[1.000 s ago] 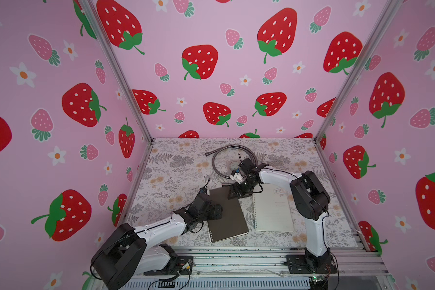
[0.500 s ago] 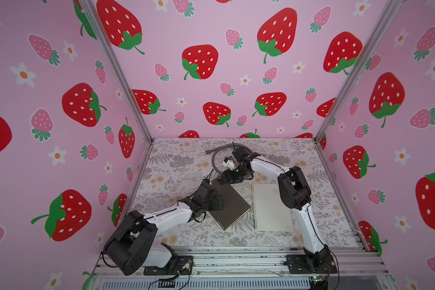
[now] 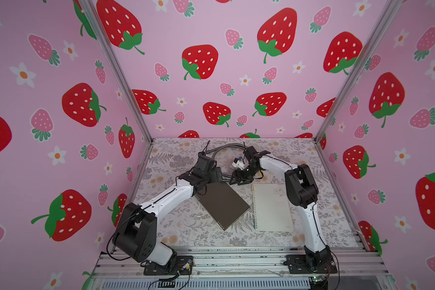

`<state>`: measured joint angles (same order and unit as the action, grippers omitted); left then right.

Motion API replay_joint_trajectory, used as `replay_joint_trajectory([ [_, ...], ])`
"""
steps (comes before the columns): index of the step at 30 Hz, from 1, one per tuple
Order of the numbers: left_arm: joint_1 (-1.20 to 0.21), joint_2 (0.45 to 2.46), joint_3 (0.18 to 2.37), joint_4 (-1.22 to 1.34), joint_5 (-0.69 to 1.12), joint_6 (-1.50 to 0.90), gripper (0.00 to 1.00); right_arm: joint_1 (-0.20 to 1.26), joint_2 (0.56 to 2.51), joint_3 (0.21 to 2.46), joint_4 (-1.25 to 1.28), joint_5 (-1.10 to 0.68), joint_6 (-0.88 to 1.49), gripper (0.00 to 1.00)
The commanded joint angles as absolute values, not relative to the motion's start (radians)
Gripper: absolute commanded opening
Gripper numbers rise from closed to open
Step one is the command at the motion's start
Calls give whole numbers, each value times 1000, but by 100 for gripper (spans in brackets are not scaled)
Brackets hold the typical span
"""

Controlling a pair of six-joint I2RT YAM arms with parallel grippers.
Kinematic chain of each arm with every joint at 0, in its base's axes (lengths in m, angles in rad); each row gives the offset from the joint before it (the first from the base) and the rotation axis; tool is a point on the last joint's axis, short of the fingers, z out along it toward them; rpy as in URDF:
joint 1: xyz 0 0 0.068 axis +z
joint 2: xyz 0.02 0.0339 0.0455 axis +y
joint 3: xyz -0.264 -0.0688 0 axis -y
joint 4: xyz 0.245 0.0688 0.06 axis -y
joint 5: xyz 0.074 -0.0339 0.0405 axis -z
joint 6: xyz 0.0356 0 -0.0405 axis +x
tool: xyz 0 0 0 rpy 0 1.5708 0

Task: Tear off pages from different notebooks
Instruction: Move the notebook to the center of the board.

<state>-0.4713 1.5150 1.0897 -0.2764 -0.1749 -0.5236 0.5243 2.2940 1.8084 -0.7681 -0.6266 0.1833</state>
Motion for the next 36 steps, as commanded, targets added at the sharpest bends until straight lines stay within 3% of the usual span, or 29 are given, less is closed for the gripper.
replay_joint_trajectory([
  [1, -454, 1550, 1220, -371, -168, -511, 100, 520, 2217, 1780, -796, -632, 143, 71],
  [10, -405, 1609, 1273, -440, -72, -469, 100, 551, 2234, 1785, -925, -560, 116, 69],
  [21, -400, 1542, 1057, -347, -7, -447, 99, 647, 2293, 1790, -959, -448, 89, 67],
  [29, -320, 1586, 995, -277, 101, -516, 100, 669, 2251, 1821, -936, -588, 66, 65],
  [36, -298, 1537, 984, -300, 61, -513, 100, 696, 2223, 1832, -924, -684, 42, 63],
])
